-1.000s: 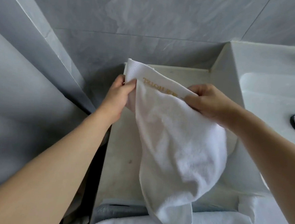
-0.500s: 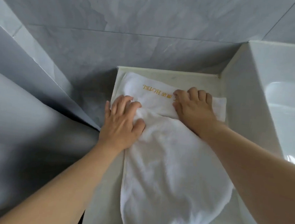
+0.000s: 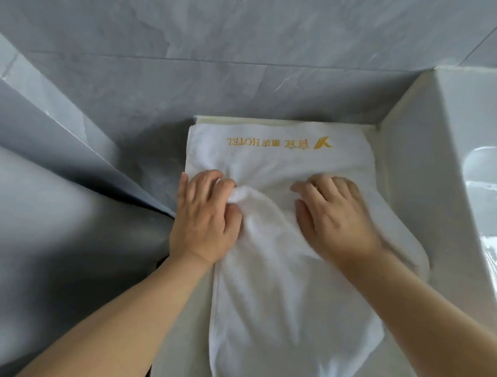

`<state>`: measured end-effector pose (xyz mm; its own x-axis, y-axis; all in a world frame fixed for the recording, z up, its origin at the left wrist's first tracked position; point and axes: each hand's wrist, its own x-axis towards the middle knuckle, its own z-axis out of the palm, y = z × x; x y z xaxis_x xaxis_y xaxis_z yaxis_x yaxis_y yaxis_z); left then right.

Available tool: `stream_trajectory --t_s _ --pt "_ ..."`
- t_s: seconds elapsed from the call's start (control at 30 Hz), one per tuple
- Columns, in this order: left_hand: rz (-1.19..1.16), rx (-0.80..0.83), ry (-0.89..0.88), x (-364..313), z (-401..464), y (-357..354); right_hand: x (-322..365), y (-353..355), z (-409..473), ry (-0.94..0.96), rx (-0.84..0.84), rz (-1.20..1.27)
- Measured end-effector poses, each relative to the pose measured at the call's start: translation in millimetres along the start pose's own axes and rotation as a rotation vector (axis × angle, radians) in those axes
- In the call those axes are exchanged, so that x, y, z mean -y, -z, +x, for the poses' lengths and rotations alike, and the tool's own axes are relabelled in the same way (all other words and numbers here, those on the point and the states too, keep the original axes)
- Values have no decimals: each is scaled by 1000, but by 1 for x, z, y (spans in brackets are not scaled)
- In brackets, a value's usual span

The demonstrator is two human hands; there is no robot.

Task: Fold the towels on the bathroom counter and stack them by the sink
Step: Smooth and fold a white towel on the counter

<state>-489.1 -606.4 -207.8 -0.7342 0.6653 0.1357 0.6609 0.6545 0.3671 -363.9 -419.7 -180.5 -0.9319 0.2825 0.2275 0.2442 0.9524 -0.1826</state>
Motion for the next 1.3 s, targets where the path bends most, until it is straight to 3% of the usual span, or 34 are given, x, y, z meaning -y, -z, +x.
stream_trajectory --t_s 0.07,0.17,0.57,0.67,0.77,0.93,1.3 --pt "-6 12 3 -1 1 1 5 3 -40 -126 177 99" --pt "-1 12 -17 -1 0 0 12 1 -72 -219 227 65" --pt "-11 -75 -45 -10 -19 1 18 -3 -75 -295 176 17" --pt "-123 42 -110 -15 -67 3 18 -5 -75 -298 152 29" --pt "63 228 -201 -12 -112 2 19 -4 -75 -297 128 37" --pt "121 256 -118 -13 -110 5 18 -5 -75 -292 96 45" --pt "78 157 -21 -15 -108 3 14 -11 -78 -292 51 50"
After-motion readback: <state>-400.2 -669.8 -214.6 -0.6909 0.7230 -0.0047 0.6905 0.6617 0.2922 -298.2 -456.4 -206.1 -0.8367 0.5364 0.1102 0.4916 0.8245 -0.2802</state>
